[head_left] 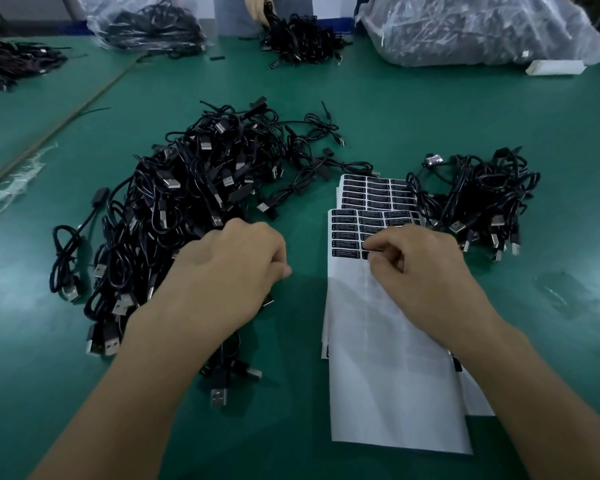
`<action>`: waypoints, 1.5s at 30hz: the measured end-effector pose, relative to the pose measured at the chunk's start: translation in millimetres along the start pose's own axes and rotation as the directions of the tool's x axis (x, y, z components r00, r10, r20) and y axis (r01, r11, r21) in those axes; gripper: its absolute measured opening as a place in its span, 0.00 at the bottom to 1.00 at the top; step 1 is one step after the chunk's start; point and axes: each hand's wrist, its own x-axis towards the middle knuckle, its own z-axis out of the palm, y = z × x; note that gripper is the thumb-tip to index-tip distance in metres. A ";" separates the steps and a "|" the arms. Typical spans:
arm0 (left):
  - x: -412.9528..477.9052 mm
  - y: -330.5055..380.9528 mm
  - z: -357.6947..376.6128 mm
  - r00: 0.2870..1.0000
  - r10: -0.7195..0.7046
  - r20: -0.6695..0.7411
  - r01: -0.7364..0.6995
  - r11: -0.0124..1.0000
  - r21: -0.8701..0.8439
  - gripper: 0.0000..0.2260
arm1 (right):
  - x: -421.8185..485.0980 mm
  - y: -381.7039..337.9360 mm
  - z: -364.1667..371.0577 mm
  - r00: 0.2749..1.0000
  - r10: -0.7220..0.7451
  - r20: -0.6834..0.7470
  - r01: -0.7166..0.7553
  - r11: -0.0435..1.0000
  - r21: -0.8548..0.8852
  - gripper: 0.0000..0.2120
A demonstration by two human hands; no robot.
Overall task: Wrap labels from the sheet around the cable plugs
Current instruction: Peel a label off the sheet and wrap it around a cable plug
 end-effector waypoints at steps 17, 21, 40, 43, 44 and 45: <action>64.4 9.5 22.2 0.973 -0.015 -0.232 0.093 0.940 0.329 0.22 | -0.7 -2.2 2.4 1.000 -0.020 -0.008 0.020 0.999 -0.033 0.07; 70.3 18.4 18.5 0.971 -0.073 -0.228 0.162 0.902 0.400 0.08 | -1.7 -2.7 1.5 1.000 -0.018 -0.005 0.018 0.999 -0.034 0.08; 7.2 -6.3 11.9 0.867 0.288 -0.407 -0.374 0.916 -0.148 0.17 | 3.3 7.9 -2.0 0.983 -0.001 -0.183 0.021 0.994 0.111 0.20; 8.0 -12.0 10.6 0.839 0.269 -0.472 -0.363 0.924 -0.118 0.16 | 3.3 11.4 -1.8 0.976 -0.004 -0.217 0.015 0.999 0.052 0.08; 7.8 -13.3 9.8 0.831 0.257 -0.493 -0.358 0.926 -0.121 0.15 | 3.8 11.1 -2.2 0.979 -0.012 -0.202 0.018 0.999 0.029 0.09; 8.0 -14.8 9.5 0.823 0.247 -0.512 -0.355 0.926 -0.125 0.15 | 4.1 10.7 -2.7 0.985 -0.025 -0.170 0.024 1.000 -0.005 0.12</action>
